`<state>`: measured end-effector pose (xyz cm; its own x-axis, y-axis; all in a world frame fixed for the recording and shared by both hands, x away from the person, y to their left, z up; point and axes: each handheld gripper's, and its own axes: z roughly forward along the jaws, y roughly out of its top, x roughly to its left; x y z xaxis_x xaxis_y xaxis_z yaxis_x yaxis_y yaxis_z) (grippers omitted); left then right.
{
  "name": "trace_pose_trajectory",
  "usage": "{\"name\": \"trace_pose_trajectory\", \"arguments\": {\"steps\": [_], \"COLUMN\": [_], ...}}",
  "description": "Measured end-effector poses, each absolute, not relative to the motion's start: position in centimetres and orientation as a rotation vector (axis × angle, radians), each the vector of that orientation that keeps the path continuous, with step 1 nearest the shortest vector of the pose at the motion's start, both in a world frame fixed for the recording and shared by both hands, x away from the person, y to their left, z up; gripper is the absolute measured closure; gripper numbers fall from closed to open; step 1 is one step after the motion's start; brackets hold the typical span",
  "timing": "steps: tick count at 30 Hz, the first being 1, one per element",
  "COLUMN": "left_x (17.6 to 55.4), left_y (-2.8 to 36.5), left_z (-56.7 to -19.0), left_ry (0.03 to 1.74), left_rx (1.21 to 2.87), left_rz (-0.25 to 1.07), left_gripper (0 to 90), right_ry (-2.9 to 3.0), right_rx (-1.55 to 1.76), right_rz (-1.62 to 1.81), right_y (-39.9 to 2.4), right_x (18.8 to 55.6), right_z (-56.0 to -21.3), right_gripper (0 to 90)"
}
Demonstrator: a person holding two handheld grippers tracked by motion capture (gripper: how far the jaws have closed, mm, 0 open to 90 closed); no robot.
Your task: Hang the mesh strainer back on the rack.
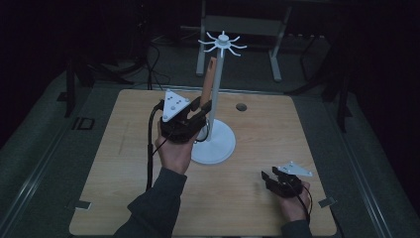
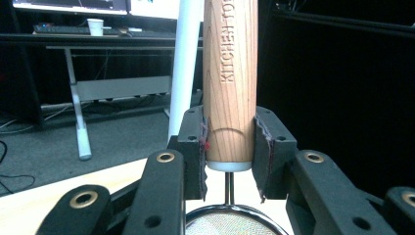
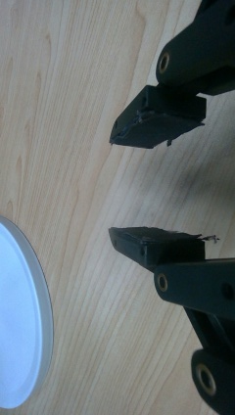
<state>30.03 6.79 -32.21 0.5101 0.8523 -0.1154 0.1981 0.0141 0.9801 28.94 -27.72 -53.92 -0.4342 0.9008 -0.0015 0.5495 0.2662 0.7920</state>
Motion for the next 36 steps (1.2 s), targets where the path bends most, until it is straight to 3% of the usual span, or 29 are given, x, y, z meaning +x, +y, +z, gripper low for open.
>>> {"name": "trace_pose_trajectory", "arguments": {"steps": [36], "left_x": [30.65], "left_y": [7.27], "left_z": [-31.26], "left_ry": [0.990], "left_rx": [1.418], "left_rz": [0.617], "left_gripper": [69.1], "right_ry": [2.083], "right_rx": [1.315], "right_rz": [1.027], "right_y": [-27.77], "right_x": [28.94], "right_z": [-53.94], "right_gripper": [49.7]}}
